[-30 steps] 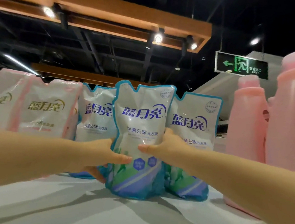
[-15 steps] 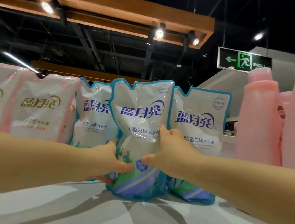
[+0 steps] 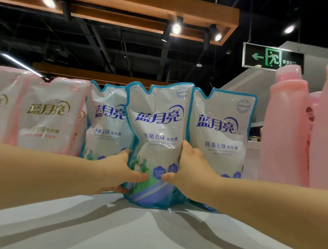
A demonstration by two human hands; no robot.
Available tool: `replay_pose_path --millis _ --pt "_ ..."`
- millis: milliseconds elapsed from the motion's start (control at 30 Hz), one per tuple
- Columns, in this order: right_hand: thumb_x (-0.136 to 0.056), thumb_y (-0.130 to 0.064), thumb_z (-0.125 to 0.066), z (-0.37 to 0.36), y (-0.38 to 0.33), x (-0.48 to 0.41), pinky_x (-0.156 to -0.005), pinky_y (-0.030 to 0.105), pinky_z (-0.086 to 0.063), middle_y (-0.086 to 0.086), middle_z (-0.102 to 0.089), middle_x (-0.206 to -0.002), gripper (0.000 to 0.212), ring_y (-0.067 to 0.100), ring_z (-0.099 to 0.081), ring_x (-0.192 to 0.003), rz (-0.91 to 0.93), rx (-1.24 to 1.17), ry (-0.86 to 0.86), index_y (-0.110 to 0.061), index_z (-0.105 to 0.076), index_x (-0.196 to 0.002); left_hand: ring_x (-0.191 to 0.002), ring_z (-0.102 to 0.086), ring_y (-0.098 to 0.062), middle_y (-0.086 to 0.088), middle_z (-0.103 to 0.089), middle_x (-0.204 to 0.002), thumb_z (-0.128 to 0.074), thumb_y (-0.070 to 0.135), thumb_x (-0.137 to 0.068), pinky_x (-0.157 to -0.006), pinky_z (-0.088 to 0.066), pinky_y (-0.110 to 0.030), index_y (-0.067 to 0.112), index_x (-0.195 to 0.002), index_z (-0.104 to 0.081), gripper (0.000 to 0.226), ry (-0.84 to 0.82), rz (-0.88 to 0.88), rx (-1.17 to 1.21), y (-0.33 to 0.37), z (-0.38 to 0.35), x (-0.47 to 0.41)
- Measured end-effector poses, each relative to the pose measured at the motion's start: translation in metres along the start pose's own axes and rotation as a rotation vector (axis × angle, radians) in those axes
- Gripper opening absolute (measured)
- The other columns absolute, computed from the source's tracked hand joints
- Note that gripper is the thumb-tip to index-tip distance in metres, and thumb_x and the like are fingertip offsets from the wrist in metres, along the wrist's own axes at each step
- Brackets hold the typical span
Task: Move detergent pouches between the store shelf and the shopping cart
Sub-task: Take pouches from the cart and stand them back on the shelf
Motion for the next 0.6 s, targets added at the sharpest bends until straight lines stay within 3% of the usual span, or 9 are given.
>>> replay_pose_path --millis 133,233,400,467,533,567,600 --pt "-0.084 -0.024 -0.067 0.006 0.000 0.006 -0.098 0.038 -0.044 0.011 -0.041 -0.133 0.062 0.027 -0.049 -0.115 -0.035 -0.001 -0.034 -0.010 -0.032 -0.132 -0.096 -0.060 -0.022 -0.005 -0.057 -0.110 -0.073 0.019 -0.078 -0.075 -0.056 -0.034 0.019 -0.135 -0.035 0.068 0.049 -0.031 -0.053 0.012 0.010 0.009" --pt "-0.084 -0.020 -0.067 0.009 0.001 0.017 -0.089 0.029 -0.045 0.008 -0.047 -0.132 0.061 0.024 -0.050 -0.114 -0.045 0.013 -0.070 -0.010 -0.033 -0.133 -0.106 -0.056 -0.021 -0.008 -0.050 -0.128 -0.071 0.026 -0.080 -0.079 -0.052 -0.029 0.019 -0.139 -0.032 0.071 0.121 -0.065 -0.153 0.022 0.023 0.021" --pt "-0.085 -0.022 -0.066 0.010 0.000 0.037 -0.091 0.030 -0.047 0.005 -0.054 -0.127 0.054 0.021 -0.052 -0.102 -0.040 0.077 -0.138 -0.013 -0.041 -0.132 -0.107 -0.056 -0.020 -0.007 -0.053 -0.121 -0.067 0.028 -0.084 -0.074 -0.051 -0.027 0.019 -0.125 -0.047 0.046 0.171 -0.134 -0.175 0.039 0.033 0.046" --pt "-0.085 -0.025 -0.066 0.014 -0.003 0.046 -0.087 0.028 -0.048 0.002 -0.059 -0.117 0.038 0.018 -0.054 -0.093 -0.029 0.075 -0.158 -0.018 -0.054 -0.120 -0.094 -0.060 -0.014 -0.002 -0.061 -0.106 -0.063 0.028 -0.087 -0.069 -0.051 -0.022 0.020 -0.108 -0.057 0.023 0.157 -0.194 -0.203 0.048 0.033 0.058" --pt "-0.084 -0.026 -0.066 0.017 -0.007 0.056 -0.072 0.017 -0.047 -0.002 -0.065 -0.091 0.010 0.008 -0.057 -0.073 -0.028 0.044 -0.179 -0.024 -0.062 -0.093 -0.079 -0.060 -0.005 0.003 -0.065 -0.089 -0.061 0.027 -0.089 -0.067 -0.048 -0.018 0.021 -0.092 -0.061 0.007 0.103 -0.252 -0.237 0.055 0.027 0.071" --pt "-0.085 -0.024 -0.066 0.019 -0.010 0.062 -0.063 0.013 -0.046 -0.005 -0.065 -0.077 0.004 0.003 -0.056 -0.060 -0.022 0.022 -0.190 -0.024 -0.063 -0.081 -0.075 -0.060 -0.003 0.005 -0.066 -0.083 -0.060 0.027 -0.089 -0.067 -0.048 -0.017 0.022 -0.087 -0.062 0.006 0.070 -0.280 -0.259 0.057 0.022 0.078" --pt "-0.084 -0.022 -0.065 0.020 -0.013 0.067 -0.057 0.011 -0.045 -0.007 -0.063 -0.068 0.012 0.000 -0.054 -0.052 -0.008 0.007 -0.197 -0.024 -0.062 -0.073 -0.072 -0.060 -0.002 0.006 -0.067 -0.079 -0.060 0.027 -0.089 -0.066 -0.048 -0.016 0.021 -0.084 -0.064 0.008 0.042 -0.305 -0.280 0.058 0.016 0.084"
Point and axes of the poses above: each hand's wrist, its own x-axis away from the middle knuckle, its own z-axis out of the back of the hand, y = z × x, the point moved 8 cm from there along -x, towards the middle knuckle
